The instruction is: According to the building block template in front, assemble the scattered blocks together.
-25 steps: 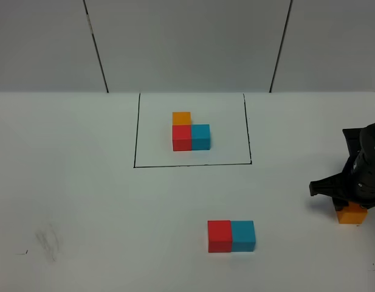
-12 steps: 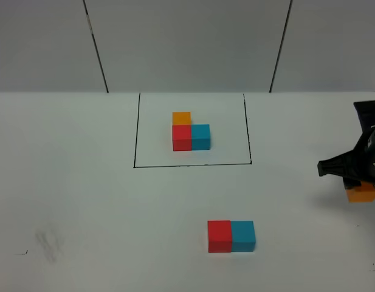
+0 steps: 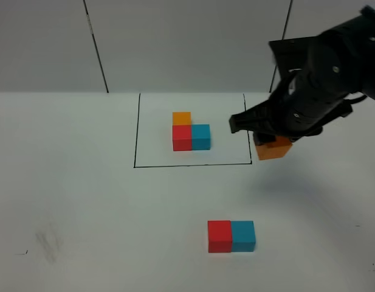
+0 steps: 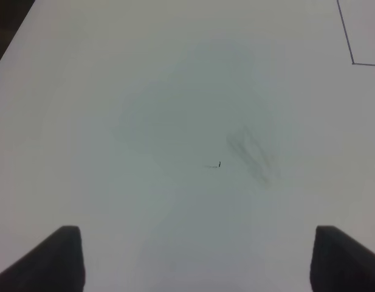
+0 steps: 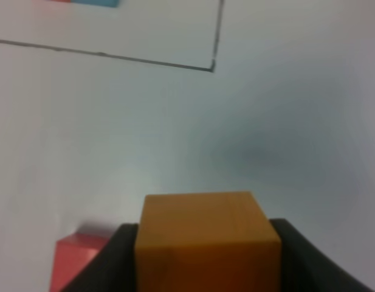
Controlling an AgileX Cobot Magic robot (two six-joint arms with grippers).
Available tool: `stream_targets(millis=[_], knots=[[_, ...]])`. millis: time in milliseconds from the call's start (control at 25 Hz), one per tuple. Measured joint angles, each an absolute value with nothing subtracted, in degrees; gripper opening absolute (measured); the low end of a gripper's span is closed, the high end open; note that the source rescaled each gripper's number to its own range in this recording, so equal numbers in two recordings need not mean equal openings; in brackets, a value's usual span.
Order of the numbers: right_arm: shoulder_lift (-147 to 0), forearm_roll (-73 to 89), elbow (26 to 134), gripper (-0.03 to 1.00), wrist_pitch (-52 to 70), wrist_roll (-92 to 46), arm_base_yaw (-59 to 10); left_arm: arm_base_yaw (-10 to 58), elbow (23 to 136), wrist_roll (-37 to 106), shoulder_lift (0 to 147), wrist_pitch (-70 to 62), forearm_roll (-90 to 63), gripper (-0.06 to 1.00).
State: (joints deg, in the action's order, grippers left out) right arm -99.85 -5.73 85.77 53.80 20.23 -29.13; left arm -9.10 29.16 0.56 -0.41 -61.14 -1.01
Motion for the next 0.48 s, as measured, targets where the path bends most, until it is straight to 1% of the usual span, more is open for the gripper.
stream_targets(millis=[240, 320, 480], knots=[[-112.6, -1.0, 102.1, 0.24, 67.8, 19.7, -30.3, -9.1, 29.2, 0.6, -0.4, -61.1, -1.0, 0.99], [-115.8, 0.0, 105.9, 0.24, 68.6, 19.6, -30.6, -9.1, 29.2, 0.6, -0.4, -61.1, -1.0, 0.99], [-119.3, 0.5, 108.4, 0.24, 69.0, 23.0, -32.0, -9.1, 29.2, 0.6, -0.4, -61.1, -1.0, 0.99]])
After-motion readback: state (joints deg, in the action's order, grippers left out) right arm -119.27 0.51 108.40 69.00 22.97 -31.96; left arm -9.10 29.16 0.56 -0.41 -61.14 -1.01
